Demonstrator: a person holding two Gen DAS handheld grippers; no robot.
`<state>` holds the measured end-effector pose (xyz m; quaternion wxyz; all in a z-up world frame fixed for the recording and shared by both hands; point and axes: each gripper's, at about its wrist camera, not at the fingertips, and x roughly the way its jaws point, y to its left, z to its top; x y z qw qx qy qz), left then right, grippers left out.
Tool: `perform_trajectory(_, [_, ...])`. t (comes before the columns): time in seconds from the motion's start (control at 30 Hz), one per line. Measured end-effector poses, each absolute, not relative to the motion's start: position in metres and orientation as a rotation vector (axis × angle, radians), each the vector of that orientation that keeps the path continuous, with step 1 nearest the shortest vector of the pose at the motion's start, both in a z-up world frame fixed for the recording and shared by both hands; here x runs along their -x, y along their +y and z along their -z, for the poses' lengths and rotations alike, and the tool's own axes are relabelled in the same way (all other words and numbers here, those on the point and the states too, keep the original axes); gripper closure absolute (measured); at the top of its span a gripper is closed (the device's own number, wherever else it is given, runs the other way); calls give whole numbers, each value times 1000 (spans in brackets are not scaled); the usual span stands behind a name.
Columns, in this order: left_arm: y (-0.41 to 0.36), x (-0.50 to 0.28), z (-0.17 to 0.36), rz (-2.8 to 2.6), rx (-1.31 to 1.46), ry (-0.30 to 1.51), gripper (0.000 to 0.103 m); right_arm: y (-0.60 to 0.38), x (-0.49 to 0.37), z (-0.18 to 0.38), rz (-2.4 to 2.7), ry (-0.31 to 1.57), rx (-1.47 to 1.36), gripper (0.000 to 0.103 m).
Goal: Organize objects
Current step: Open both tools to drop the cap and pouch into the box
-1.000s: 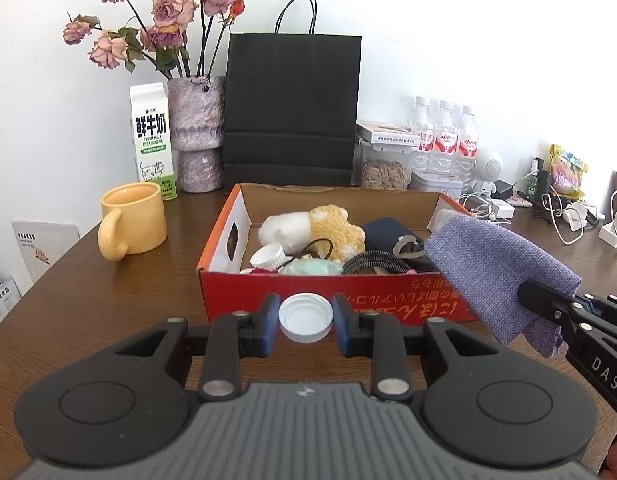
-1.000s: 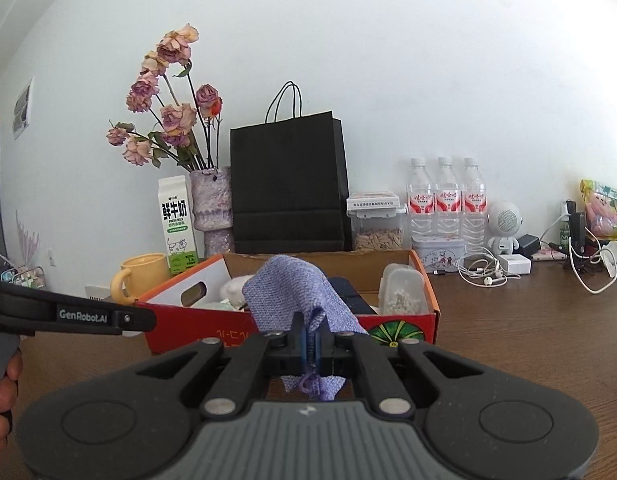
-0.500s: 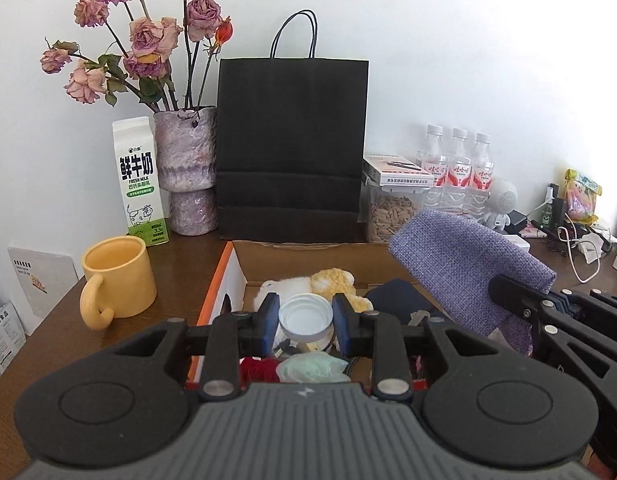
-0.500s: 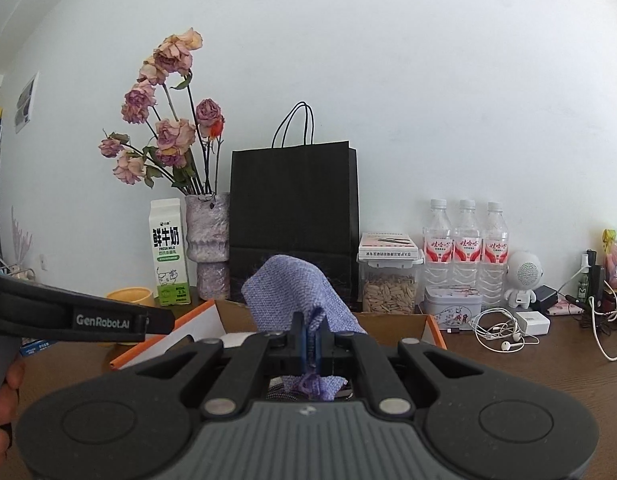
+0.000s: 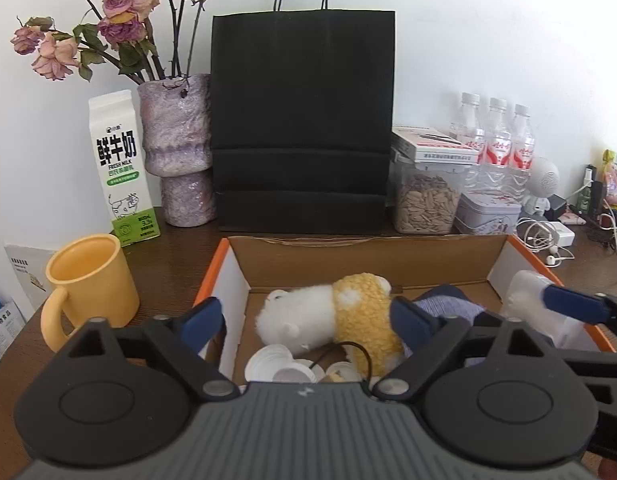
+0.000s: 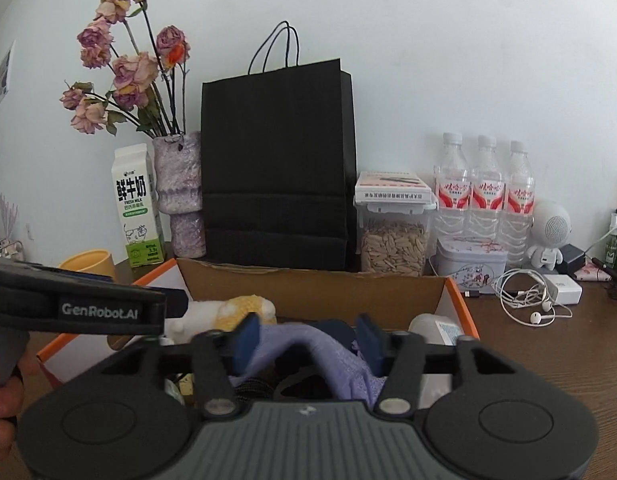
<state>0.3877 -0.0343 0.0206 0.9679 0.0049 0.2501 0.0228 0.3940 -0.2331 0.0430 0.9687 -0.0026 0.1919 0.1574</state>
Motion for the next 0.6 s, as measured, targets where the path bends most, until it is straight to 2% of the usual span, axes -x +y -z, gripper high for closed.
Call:
perform_trajectory(0.03, [-33, -389, -19, -48, -6, 506, 0, -235, -396, -41, -314, 398, 1, 8])
perform_trajectory(0.07, [-31, -390, -18, -48, 1, 514, 0, -237, -398, -40, -315, 404, -3, 1])
perform_trajectory(0.37, [-28, -375, -24, -60, -6, 537, 0, -235, -383, -49, -313, 401, 25, 0])
perform_trajectory(0.6, [-29, -330, -41, -48, -33, 535, 0, -238, -345, -66, -313, 399, 35, 0])
